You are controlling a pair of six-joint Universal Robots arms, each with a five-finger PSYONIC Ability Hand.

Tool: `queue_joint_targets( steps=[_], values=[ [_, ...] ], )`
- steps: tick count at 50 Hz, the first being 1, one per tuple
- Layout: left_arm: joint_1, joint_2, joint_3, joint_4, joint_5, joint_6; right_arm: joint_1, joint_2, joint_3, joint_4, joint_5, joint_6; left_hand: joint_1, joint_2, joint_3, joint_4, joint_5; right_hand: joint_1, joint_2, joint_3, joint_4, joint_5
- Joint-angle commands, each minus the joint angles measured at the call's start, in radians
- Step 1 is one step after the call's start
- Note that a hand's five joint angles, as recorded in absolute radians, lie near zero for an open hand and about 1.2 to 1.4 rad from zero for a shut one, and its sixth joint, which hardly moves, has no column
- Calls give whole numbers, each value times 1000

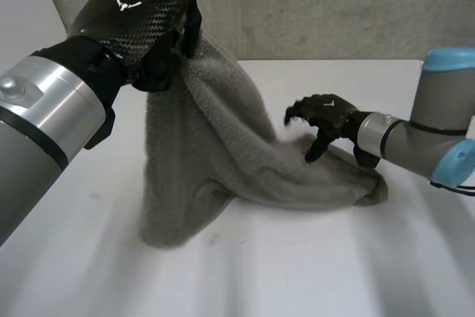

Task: Fold the laundry

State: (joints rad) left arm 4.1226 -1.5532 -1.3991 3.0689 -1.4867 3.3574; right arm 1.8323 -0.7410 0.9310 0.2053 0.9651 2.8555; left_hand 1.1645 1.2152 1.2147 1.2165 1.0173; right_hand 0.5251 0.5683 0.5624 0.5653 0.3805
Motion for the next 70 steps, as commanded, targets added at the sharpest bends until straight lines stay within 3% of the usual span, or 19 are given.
queue_joint_targets(
  steps=[1,9,18,20,21,23,34,45,47,48,50,56,58,59,60,61,63,66,70],
  values=[
    [5,-56,-6,13,-3,23,16,36,-46,-196,180,-2,232,181,182,180,204,871,828,834,831,841],
    [93,-267,191,34,-9,204,5,-174,-29,-437,268,36,232,181,182,180,204,871,828,834,831,841],
    [88,-309,322,2,-12,192,16,-248,42,-449,262,140,232,181,182,180,204,871,828,834,831,841],
    [62,-274,286,-19,-12,169,19,-245,103,-426,230,142,232,181,182,180,204,271,228,234,231,241],
    [62,-274,285,-19,-12,169,19,-245,103,-426,230,142,232,181,182,180,204,267,224,230,227,238],
    [36,-214,223,-29,-9,162,19,-222,130,-379,152,143,232,181,182,180,204,-55,-98,-92,-95,-85],
    [-62,13,29,-25,-12,172,24,9,-26,-114,-202,183,232,181,182,180,204,-64,-107,-102,-104,-94],
    [-67,116,-74,-19,-9,175,107,144,-92,52,-327,159,232,181,182,180,204,-11,-55,-49,-52,-41],
    [-64,101,-77,-18,-9,175,113,141,-100,59,-327,133,232,181,182,180,204,356,313,318,316,326],
    [-64,100,-77,-18,-9,175,113,141,-100,59,-327,133,232,181,182,180,204,358,315,321,318,329],
    [-50,72,-77,-18,-7,177,113,128,-150,54,-315,137,232,181,182,180,204,869,826,832,829,839],
    [16,2,-49,1,-4,177,108,92,-284,42,-230,154,232,181,182,180,204,871,828,834,831,841],
    [74,-59,17,31,0,181,105,46,-343,-38,-31,143,232,181,182,180,204,871,828,834,831,841],
    [74,-59,17,31,0,181,105,46,-343,-38,-29,143,232,181,182,180,204,871,828,834,831,841],
    [87,-103,70,46,-1,188,104,4,-342,-120,101,142,232,181,182,180,204,871,828,834,831,841],
    [87,-104,71,47,-1,188,104,3,-342,-121,103,142,232,181,182,180,204,871,828,834,831,841],
    [91,-192,223,68,-10,203,93,-108,-269,-327,347,150,232,181,182,180,204,871,828,834,831,841],
    [91,-269,410,70,-21,220,81,-223,-152,-539,472,148,232,181,182,180,204,871,828,834,831,841],
    [91,-350,581,68,-58,223,76,-311,-40,-647,448,146,232,181,182,180,204,871,828,834,831,841]
  ],
)
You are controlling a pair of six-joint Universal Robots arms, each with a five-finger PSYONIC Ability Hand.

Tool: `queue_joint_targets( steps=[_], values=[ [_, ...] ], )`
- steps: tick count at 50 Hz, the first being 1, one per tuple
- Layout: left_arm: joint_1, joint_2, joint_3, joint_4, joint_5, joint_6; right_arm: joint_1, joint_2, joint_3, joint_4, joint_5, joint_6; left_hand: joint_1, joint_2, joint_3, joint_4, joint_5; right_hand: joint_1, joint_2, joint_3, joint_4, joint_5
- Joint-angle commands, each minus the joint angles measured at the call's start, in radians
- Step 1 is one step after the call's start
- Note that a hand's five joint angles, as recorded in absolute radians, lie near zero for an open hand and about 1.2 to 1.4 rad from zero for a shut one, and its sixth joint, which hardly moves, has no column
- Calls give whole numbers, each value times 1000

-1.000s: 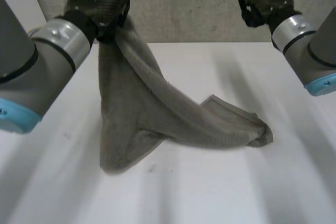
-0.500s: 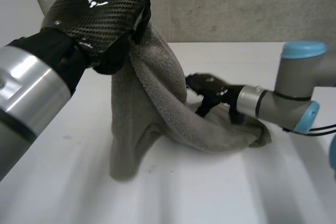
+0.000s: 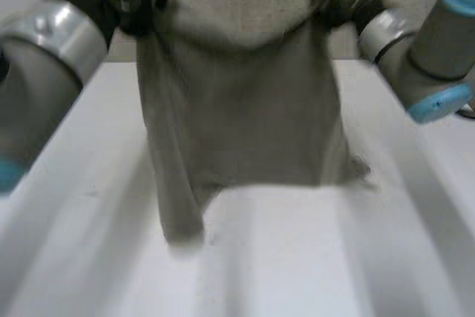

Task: Fold the laundry

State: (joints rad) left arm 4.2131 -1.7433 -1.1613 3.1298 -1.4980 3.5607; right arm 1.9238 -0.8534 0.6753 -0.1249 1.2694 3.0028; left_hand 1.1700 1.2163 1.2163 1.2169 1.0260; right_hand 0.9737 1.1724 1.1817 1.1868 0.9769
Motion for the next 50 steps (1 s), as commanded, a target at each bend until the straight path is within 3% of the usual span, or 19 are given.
queue_joint_targets(
  steps=[1,8,16,18,23,29,35,36,37,38,39,40,41,48,50],
  values=[
    [-1,-186,401,6,-69,20,-15,-222,254,-317,118,-5,226,180,180,179,196,423,224,215,209,245],
    [-1,-205,382,10,-90,13,-19,-248,400,-318,102,-15,226,180,180,179,196,423,224,215,209,245],
    [10,-150,-35,47,-85,1,-42,-317,684,-265,71,-125,226,180,180,179,196,423,224,215,209,245],
    [16,-145,-215,94,-85,-5,-37,-325,792,-208,29,-203,226,180,180,179,196,423,224,215,209,245],
    [27,-157,-421,162,-85,-5,-28,-302,909,-67,-25,-350,226,180,180,179,196,423,224,215,209,245],
    [-11,-145,-529,159,-90,-5,-28,-262,949,76,-42,-447,226,180,180,179,196,423,224,215,209,245],
    [-68,-131,-545,122,-91,3,-31,-265,949,83,-38,-446,226,180,180,179,196,423,224,215,209,245],
    [-74,-124,-548,93,-93,6,-35,-266,951,83,-39,-444,192,145,145,145,161,423,224,215,209,245],
    [-74,-117,-549,67,-91,6,-37,-266,952,83,-41,-444,-29,-76,-76,-76,-60,423,224,215,209,245],
    [-74,-117,-549,67,-91,6,-37,-266,952,83,-41,-444,-32,-78,-78,-79,-62,423,224,215,209,245],
    [-73,-111,-548,41,-88,6,-38,-266,954,85,-41,-444,-351,-398,-398,-398,-382,423,224,215,209,245],
    [-73,-111,-548,41,-88,6,-39,-266,954,85,-41,-444,-355,-401,-401,-402,-385,423,224,215,209,245],
    [-73,-110,-545,26,-84,6,-39,-266,955,85,-41,-446,-590,-636,-636,-637,-621,423,224,215,209,245],
    [-51,-104,-522,18,-80,6,-40,-268,957,87,-42,-446,-657,-703,-703,-704,-688,423,224,215,209,245],
    [-13,-102,-505,20,-79,6,-43,-266,958,87,-44,-447,-651,-697,-697,-698,-682,423,224,215,209,245]
  ],
)
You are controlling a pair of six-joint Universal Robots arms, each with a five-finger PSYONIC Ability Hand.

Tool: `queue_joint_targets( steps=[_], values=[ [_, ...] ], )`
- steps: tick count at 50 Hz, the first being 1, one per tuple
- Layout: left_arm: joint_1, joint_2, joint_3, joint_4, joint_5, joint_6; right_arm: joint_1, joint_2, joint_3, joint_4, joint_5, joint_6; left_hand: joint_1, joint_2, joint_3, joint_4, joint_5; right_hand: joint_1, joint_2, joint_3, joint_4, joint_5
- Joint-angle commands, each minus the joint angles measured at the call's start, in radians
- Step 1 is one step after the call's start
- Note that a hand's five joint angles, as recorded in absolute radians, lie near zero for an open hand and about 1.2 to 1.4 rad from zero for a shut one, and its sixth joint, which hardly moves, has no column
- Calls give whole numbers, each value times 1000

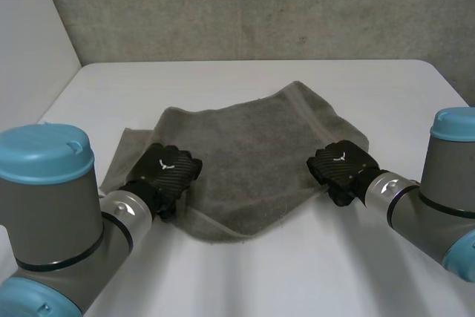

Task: Fold the laundry

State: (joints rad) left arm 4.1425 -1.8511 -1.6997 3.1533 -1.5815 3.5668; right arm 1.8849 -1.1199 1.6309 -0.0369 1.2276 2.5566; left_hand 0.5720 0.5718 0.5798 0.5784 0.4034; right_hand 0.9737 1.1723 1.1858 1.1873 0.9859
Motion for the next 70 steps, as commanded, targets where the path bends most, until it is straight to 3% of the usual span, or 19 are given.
queue_joint_targets(
  steps=[1,6,11,16,25,35,43,45,46,48,54,61,70],
  values=[
    [58,6,34,-4,5,0,-4,0,3,-1,-2,-1,-53,-53,-61,-60,-59,423,224,210,209,236],
    [122,1,57,-6,64,-3,-15,0,4,-8,-2,1,-27,-27,-35,-33,-33,423,224,210,209,236],
    [208,-29,74,-16,280,-23,-26,3,7,-12,-5,1,38,38,30,31,32,423,224,210,209,236],
    [217,-97,113,-22,357,-23,-26,8,9,-12,-13,1,96,97,89,90,90,423,224,210,209,236],
    [212,-215,204,-65,365,-2,-23,11,20,-14,-17,1,94,94,86,87,88,423,224,210,209,236],
    [211,-312,282,-79,342,127,-20,14,23,-14,-19,-1,94,94,86,87,88,423,224,210,209,236],
    [211,-350,302,-79,321,133,-24,14,23,-14,-19,-3,105,106,98,99,99,423,224,210,209,236],
    [208,-355,302,-81,319,136,-24,14,23,-14,-19,-3,336,336,328,329,330,423,224,210,209,236],
    [208,-355,302,-81,319,136,-24,14,23,-14,-19,-3,337,337,329,331,331,423,224,210,209,236],
    [205,-347,302,-81,311,144,-26,14,21,-14,-19,-3,618,618,610,612,612,423,224,210,209,236],
    [194,-327,296,-96,259,222,-27,15,14,-14,-19,-4,824,824,816,818,818,423,224,210,209,236],
    [191,-312,296,-137,204,313,-27,11,9,-9,-20,-4,824,824,816,818,818,423,224,210,209,236],
    [142,-87,261,-159,146,216,-20,-6,-20,5,-11,2,824,824,816,818,818,423,224,210,209,236]
  ],
)
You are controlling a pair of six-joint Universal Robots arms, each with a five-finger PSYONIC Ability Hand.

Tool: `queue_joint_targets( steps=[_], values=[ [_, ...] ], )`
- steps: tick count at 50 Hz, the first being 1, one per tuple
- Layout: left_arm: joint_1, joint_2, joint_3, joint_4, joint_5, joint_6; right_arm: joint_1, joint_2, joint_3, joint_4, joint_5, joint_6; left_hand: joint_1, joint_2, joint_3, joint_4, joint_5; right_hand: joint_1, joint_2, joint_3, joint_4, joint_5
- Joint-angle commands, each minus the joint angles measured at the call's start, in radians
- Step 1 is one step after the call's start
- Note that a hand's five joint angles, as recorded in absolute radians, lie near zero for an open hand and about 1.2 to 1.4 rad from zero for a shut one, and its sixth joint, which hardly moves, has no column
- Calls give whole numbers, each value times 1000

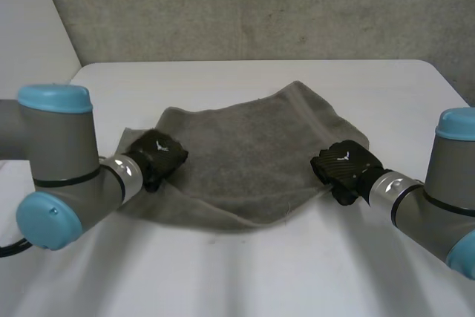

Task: Fold the laundry

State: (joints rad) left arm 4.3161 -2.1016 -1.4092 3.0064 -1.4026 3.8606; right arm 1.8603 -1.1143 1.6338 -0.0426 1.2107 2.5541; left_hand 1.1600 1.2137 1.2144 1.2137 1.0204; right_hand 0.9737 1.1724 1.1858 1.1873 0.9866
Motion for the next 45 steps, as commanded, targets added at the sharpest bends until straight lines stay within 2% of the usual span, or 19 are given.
queue_joint_targets(
  steps=[1,4,5,6,9,11,13,17,23,31,35,45],
  values=[
    [-32,164,-30,-12,-33,-78,5,-12,-23,10,6,5,236,183,182,183,201,423,224,210,209,235],
    [-33,247,-65,-15,-35,-132,5,-22,-29,27,6,17,236,183,182,183,201,333,134,120,119,145],
    [-35,287,-86,-17,-35,-148,2,-28,-34,48,6,38,236,183,182,183,201,-127,-325,-339,-340,-314],
    [-35,326,-103,-18,-35,-162,-1,-36,-40,73,4,69,236,183,182,183,201,-343,-542,-556,-557,-531],
    [-35,361,-122,-18,-35,-171,-6,-44,-51,92,3,117,236,183,182,183,201,-407,-606,-619,-621,-595],
    [-42,420,-149,-17,-35,-187,-53,-51,-61,116,1,233,236,183,182,183,201,-565,-764,-777,-778,-752],
    [-52,443,-155,-15,-35,-200,-79,-56,-61,118,1,283,236,183,182,183,201,-612,-811,-824,-826,-800],
    [-67,495,-162,-15,-35,-243,-131,-56,-40,110,-3,379,236,183,182,183,201,-627,-826,-840,-841,-815],
    [-65,520,-160,-14,-35,-259,-171,-58,4,101,-2,396,236,183,182,183,201,-627,-826,-840,-841,-815],
    [-56,545,-146,-9,-35,-280,-187,-58,61,38,-7,331,236,183,182,183,201,-598,-797,-810,-812,-785],
    [-58,561,-123,-7,-33,-314,-187,-58,101,-9,-37,269,236,183,182,183,201,-595,-794,-807,-809,-783],
    [-56,580,-88,-6,-35,-323,-141,-5,104,-129,-39,268,236,183,182,183,201,-586,-785,-798,-800,-774]
  ],
)
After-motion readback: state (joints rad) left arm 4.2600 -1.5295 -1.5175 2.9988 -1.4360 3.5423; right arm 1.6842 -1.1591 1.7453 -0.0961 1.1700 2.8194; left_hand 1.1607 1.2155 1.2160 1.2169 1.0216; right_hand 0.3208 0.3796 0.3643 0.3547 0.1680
